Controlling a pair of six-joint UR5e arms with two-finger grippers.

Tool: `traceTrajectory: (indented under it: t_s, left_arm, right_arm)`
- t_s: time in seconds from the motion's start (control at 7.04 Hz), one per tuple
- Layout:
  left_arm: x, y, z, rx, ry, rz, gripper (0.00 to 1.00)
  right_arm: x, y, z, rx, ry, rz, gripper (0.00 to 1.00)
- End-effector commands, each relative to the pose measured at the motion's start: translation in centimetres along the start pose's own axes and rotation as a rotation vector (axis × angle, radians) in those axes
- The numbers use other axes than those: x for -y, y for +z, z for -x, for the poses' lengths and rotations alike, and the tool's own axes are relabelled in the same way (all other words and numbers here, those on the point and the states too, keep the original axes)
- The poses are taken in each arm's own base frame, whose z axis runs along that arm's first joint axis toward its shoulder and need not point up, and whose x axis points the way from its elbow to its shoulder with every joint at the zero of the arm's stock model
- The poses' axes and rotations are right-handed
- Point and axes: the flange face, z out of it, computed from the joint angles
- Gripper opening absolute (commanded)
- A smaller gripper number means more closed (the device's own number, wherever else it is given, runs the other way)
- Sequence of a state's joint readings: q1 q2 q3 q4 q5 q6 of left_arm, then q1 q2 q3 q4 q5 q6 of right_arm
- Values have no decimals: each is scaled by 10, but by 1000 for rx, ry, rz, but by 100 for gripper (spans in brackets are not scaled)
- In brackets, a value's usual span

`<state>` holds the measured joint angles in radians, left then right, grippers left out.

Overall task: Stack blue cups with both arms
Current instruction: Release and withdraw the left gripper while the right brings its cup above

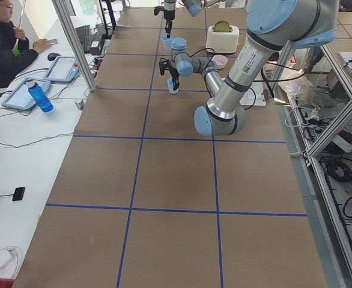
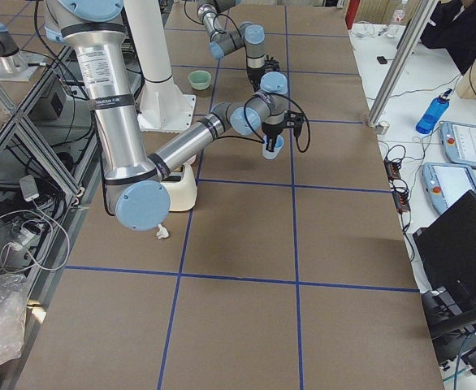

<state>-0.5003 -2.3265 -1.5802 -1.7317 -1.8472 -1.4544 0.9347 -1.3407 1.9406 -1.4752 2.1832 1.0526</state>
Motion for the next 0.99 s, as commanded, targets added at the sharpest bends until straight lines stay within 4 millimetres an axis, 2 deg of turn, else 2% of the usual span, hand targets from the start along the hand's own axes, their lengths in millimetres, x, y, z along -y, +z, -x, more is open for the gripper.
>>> traceTrajectory:
  t_s: [0.0,0.14,0.28,0.57,0.85]
  left_arm:
    - [4,-34,0,-48,92,-10,98]
    - [25,-56,37,-64,85,18,98]
    - [58,-84,67,-82,102,31,98]
    - [134,-122,136,-63,201,-9,98]
    - [197,-164,233,-46,283,-16,98]
  right_arm:
    - [9,-15,23,3,15,7,0]
    - [13,-26,47,2,26,7,0]
    - [15,-33,62,11,26,1,0]
    - [15,-33,101,23,60,7,0]
    - [3,-25,142,37,92,11,0]
